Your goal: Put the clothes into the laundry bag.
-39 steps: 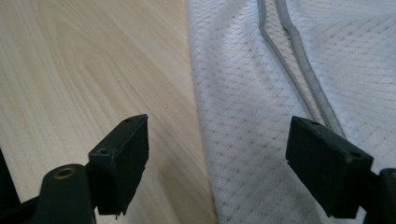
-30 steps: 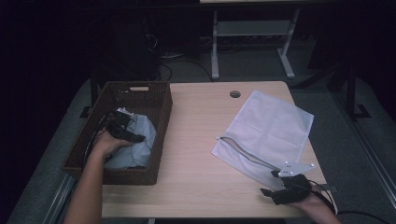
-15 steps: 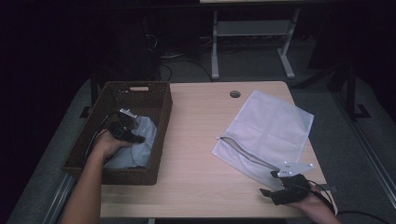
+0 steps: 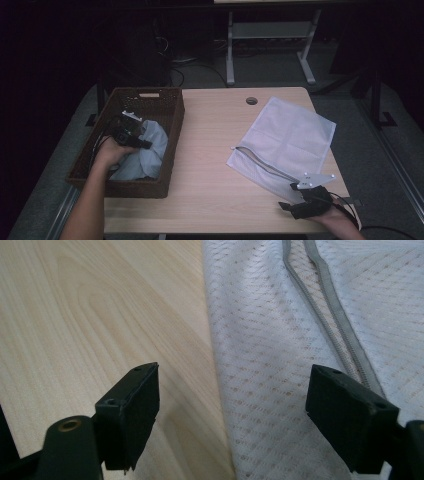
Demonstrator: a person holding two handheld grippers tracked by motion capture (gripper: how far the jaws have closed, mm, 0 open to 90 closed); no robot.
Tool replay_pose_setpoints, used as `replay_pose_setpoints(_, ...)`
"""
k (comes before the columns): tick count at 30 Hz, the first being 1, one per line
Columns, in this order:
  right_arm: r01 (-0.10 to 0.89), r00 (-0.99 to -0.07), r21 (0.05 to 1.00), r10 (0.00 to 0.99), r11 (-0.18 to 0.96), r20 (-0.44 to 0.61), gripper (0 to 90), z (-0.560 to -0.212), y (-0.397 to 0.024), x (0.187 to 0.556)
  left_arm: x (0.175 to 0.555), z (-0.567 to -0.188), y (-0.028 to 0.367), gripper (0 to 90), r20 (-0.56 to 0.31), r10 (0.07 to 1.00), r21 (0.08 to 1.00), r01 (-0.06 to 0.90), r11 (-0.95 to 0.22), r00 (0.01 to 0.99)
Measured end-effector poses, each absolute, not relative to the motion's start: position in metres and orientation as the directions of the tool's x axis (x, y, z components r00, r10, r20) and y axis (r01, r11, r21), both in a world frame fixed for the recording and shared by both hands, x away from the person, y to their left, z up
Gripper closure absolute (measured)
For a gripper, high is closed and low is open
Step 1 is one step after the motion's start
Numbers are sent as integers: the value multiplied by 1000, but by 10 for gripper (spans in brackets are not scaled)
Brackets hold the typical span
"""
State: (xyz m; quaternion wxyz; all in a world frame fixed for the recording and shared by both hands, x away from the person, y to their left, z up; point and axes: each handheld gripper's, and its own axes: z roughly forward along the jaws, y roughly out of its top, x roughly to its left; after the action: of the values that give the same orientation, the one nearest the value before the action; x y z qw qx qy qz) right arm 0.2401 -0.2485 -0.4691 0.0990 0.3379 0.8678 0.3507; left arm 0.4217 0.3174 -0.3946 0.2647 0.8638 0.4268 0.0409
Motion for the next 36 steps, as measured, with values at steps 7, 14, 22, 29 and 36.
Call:
replay_pose_setpoints(7, 520, -751, 675, 657, 523, 68, 207, -469, -248, 240, 414, -373, 325, 707, -171, 776, 520, 725, -452, 606)
replay_pose_setpoints(14, 518, -752, 677, 656, 523, 69, 207, -469, -248, 240, 408, -341, 333, 708, -160, 785, 557, 712, -428, 598)
replay_pose_setpoints(22, 517, -752, 678, 656, 522, 69, 207, -469, -248, 240, 402, -318, 335, 708, -150, 784, 599, 686, -412, 602)
replay_pose_setpoints(29, 514, -754, 680, 653, 522, 69, 207, -470, -248, 240, 398, -292, 333, 711, -141, 773, 598, 675, -432, 619)
replay_pose_setpoints(36, 512, -755, 684, 651, 520, 70, 207, -469, -248, 240, 390, -266, 324, 711, -125, 764, 629, 646, -433, 633)
